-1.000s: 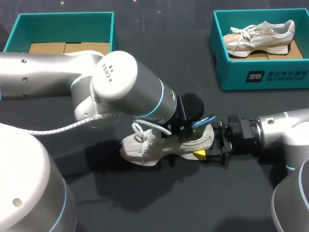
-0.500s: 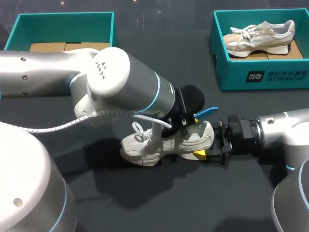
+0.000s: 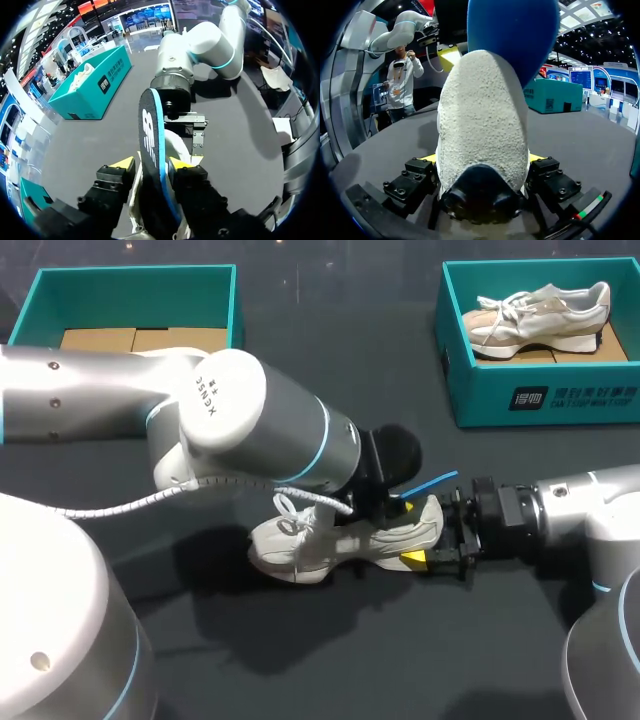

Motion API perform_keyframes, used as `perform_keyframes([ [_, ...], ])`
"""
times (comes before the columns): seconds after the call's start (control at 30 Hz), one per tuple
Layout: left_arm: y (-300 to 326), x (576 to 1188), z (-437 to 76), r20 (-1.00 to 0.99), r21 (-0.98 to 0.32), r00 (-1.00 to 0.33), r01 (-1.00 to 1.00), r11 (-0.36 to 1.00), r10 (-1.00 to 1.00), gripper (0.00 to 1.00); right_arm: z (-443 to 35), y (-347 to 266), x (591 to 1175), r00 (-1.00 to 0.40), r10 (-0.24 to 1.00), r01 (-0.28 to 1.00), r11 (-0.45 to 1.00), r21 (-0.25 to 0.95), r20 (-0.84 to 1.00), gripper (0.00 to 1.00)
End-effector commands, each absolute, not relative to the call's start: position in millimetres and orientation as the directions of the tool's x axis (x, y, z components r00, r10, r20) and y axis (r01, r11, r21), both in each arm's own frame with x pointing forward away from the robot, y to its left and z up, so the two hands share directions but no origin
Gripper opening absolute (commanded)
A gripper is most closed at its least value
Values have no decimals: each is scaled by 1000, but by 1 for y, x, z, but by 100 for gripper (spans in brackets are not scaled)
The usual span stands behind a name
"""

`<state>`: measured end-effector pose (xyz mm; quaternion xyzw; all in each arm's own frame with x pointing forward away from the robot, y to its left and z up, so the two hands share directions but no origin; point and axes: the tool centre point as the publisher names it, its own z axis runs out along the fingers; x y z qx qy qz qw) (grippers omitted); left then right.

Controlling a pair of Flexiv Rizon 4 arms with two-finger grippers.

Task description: Take the shoe out of the shoebox, open the shoe tongue, remove and reinsert the insole, then place the shoe into the shoebox

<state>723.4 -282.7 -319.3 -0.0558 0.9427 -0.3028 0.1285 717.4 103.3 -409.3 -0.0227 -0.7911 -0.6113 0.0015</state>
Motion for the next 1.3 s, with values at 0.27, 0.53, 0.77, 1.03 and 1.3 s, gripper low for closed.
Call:
perform_keyframes([
  [0.27,-281,728,-330,-199,-606,-964,-20,795,-176,36,-409,104,716,-999,36,39,256,966,30,0],
  [0.53,-280,732,-334,-178,-622,-969,-25,783,-173,6,-409,104,716,-999,36,39,256,966,30,0],
  [0.77,-281,734,-325,-122,-632,-980,-44,773,-156,0,-409,104,716,-999,36,39,256,966,30,0],
  [1.03,-299,729,-287,-18,-648,-990,-94,756,-138,0,-409,104,716,-999,36,39,256,966,30,0],
  [1.3,-314,707,-229,100,-707,-992,-124,696,-76,0,-409,104,716,-999,36,39,256,966,30,0],
])
